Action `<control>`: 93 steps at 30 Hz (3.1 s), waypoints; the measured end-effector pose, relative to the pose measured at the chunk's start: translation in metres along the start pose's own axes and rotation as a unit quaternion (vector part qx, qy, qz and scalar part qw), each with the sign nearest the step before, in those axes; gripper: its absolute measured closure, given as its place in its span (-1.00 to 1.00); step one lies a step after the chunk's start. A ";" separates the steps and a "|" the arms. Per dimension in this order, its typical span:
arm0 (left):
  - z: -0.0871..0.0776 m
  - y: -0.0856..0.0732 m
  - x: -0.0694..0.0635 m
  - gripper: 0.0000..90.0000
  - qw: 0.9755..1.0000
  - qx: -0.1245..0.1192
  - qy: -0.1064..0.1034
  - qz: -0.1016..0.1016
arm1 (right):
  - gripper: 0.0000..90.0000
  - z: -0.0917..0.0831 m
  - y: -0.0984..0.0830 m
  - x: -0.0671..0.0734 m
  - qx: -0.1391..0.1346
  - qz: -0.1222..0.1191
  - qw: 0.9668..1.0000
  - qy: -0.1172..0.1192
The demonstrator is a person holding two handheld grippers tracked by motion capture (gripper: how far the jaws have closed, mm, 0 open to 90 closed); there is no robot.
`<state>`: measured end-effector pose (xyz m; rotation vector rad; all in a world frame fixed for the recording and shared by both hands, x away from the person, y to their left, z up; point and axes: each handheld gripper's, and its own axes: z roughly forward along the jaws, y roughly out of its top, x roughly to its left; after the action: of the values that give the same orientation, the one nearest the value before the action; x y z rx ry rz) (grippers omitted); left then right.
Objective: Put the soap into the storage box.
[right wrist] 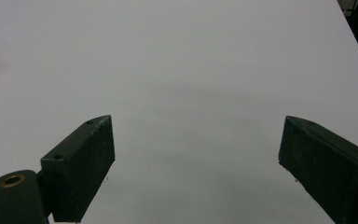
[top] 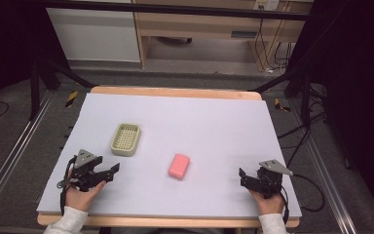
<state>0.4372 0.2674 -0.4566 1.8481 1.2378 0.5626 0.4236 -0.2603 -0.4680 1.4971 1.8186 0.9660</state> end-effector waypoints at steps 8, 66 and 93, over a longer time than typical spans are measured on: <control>0.004 0.003 -0.011 -0.43 1.000 0.001 -0.010 0.013 | -0.76 0.000 0.000 0.001 0.001 -0.001 1.000 0.001; 0.021 0.067 -0.072 -0.48 0.996 -0.032 -0.069 0.054 | -0.76 0.004 0.001 0.006 0.005 -0.010 1.000 -0.006; 0.044 0.078 -0.107 -0.48 0.993 -0.016 -0.088 0.076 | -0.76 0.003 0.002 0.006 0.003 -0.012 1.000 -0.008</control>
<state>0.4666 0.1398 -0.4088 1.9312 0.9720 0.4872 0.4259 -0.2534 -0.4684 1.4793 1.8257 0.9362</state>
